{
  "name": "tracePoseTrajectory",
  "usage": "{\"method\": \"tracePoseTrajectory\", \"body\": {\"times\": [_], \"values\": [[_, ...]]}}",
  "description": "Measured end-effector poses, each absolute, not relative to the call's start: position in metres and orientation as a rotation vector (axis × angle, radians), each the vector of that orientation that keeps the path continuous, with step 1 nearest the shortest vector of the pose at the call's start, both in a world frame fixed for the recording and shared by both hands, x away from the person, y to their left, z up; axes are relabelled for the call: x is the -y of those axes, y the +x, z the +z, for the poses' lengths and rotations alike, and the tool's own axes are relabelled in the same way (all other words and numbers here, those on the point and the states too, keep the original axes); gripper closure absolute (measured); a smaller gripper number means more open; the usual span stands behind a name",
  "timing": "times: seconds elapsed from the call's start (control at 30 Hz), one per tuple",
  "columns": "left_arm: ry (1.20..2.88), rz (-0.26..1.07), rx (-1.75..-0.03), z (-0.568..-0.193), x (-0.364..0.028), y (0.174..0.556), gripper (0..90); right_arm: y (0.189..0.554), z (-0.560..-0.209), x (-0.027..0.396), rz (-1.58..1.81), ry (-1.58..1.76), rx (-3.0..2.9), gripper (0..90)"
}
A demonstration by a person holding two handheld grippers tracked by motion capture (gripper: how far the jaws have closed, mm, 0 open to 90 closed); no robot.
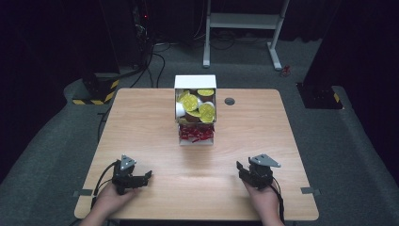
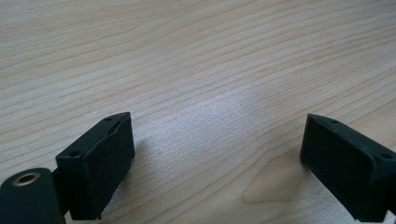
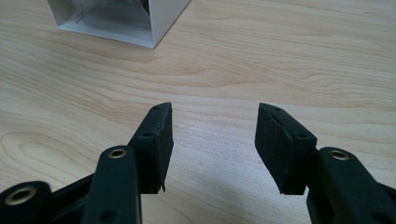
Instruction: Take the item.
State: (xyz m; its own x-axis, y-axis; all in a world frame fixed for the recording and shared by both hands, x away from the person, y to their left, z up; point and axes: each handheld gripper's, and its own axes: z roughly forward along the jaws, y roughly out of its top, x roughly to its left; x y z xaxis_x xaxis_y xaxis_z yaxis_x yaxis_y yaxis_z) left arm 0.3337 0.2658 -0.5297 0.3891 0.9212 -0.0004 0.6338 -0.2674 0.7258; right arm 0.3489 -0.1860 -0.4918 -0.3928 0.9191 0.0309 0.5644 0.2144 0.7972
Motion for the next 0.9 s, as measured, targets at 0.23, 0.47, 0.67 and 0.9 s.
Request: {"method": "tracePoseTrajectory", "body": {"times": [0.23,0.47,0.67,0.9], "values": [[2.003,0.571,-1.328,-0.53,-0.266,0.334,10.3,0.354,-0.485,0.18,1.053,1.359,-2.028,50.0],[2.002,0.573,-1.328,-0.53,-0.266,0.334,10.3,0.358,-0.479,0.172,1.071,1.342,-2.023,50.2],[2.003,0.571,-1.328,-0.53,-0.266,0.334,10.3,0.363,-0.477,0.166,1.084,1.329,-2.027,50.1],[2.003,0.57,-1.328,-0.53,-0.266,0.334,10.3,0.366,-0.473,0.161,1.105,1.307,-2.035,48.7]]}}
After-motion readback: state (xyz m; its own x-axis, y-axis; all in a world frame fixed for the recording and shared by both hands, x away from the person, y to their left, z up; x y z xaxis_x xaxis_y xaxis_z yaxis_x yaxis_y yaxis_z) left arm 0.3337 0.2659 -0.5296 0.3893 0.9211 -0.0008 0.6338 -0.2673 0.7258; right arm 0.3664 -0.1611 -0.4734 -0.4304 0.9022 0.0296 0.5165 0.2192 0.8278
